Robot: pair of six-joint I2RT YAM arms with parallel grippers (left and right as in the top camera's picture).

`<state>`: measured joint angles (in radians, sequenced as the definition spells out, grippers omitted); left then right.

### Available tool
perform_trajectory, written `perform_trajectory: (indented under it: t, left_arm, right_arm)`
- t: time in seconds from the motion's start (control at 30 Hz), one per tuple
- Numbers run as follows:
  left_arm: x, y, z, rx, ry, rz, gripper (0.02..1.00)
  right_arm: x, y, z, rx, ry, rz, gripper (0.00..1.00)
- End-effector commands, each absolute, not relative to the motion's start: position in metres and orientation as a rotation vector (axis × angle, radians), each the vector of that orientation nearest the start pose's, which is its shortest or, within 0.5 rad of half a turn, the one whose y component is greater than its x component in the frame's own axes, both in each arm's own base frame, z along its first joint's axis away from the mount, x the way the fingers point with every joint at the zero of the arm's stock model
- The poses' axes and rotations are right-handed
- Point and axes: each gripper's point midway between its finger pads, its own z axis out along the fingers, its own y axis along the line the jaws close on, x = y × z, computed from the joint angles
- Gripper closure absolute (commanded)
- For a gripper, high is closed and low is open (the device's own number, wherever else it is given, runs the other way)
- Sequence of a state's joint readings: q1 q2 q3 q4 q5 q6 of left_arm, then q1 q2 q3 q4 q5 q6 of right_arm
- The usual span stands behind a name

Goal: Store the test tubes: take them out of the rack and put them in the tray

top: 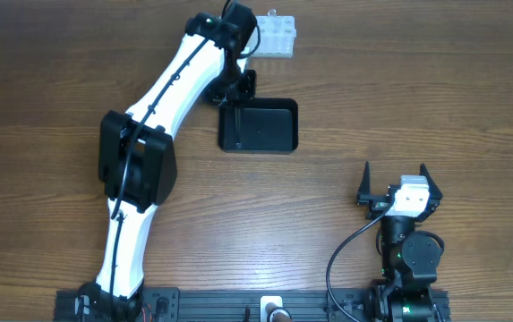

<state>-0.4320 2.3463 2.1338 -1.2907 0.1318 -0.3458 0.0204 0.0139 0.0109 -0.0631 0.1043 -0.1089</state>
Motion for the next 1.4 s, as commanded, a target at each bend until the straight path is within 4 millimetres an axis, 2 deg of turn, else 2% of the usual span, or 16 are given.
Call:
perform_trajectory:
  t: [0.03, 0.37, 0.8, 1.1, 1.4]
  left_arm:
    - [0.427, -0.210, 0.056, 0.082, 3.135, -0.226, 0.980]
    - [0.423, -0.209, 0.032, 0.076, 3.186, -0.210, 0.980]
    - [0.434, -0.214, 0.026, 0.079, 3.149, -0.230, 0.978]
    - [0.433, -0.213, 0.016, 0.078, 3.165, -0.222, 0.919]
    - [0.433, -0.214, 0.017, 0.077, 3.165, -0.223, 0.724]
  right_arm:
    - [0.246, -0.011, 0.159, -0.035, 1.639, -0.146, 0.007]
    - [0.246, -0.011, 0.159, -0.035, 1.639, -0.146, 0.009]
    - [0.246, -0.011, 0.159, -0.035, 1.639, -0.146, 0.007]
    - [0.246, -0.011, 0.159, -0.035, 1.639, -0.146, 0.007]
    - [0.246, -0.011, 0.159, -0.035, 1.639, -0.146, 0.009]
